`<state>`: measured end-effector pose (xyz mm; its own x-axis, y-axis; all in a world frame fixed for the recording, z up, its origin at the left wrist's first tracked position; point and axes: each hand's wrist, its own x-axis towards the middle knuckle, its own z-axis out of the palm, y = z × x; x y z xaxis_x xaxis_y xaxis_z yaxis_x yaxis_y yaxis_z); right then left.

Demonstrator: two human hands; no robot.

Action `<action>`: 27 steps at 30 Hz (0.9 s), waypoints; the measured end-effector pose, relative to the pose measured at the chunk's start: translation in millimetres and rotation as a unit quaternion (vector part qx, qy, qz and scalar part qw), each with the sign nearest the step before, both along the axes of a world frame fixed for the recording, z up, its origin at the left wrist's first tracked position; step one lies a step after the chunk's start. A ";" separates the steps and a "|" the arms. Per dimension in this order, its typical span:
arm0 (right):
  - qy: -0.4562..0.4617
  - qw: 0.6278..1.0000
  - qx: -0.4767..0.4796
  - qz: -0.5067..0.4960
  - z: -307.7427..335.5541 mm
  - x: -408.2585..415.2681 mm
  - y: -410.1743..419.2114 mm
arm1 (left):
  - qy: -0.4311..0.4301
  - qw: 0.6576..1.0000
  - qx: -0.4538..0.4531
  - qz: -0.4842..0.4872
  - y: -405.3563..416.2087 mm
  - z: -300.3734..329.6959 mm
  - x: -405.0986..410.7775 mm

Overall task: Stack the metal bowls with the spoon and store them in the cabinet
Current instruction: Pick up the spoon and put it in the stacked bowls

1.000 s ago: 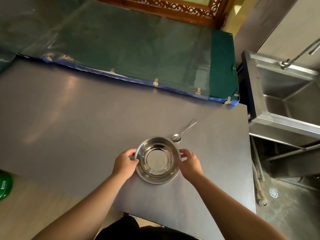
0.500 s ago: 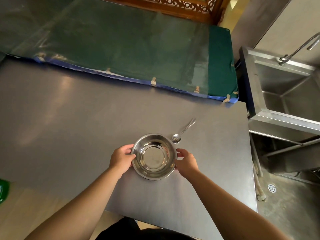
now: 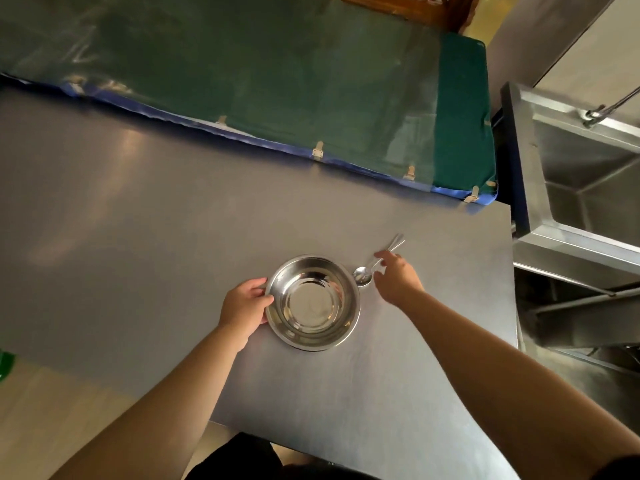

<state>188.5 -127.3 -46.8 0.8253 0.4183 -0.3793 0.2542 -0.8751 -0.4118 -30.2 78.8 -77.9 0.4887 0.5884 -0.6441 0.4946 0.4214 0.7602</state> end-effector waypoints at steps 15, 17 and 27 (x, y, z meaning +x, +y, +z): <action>-0.148 0.936 -0.215 0.235 -22.4 31.5 15.5 | 0.024 0.998 -0.053 -0.012 -0.2 -6.6 0.4; -0.178 0.921 -0.236 0.255 -20.2 32.0 13.9 | 0.016 0.997 -0.063 -0.031 0.9 -5.7 0.8; -0.150 0.952 -0.203 0.171 9.2 25.0 -3.1 | 0.019 0.990 -0.128 -0.061 3.6 -3.0 9.9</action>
<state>213.5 -130.4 -37.7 0.7636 0.5510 -0.3367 0.6060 -0.7916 0.0789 -20.3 82.4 -80.9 0.5188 0.3414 -0.7838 0.5789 0.5343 0.6159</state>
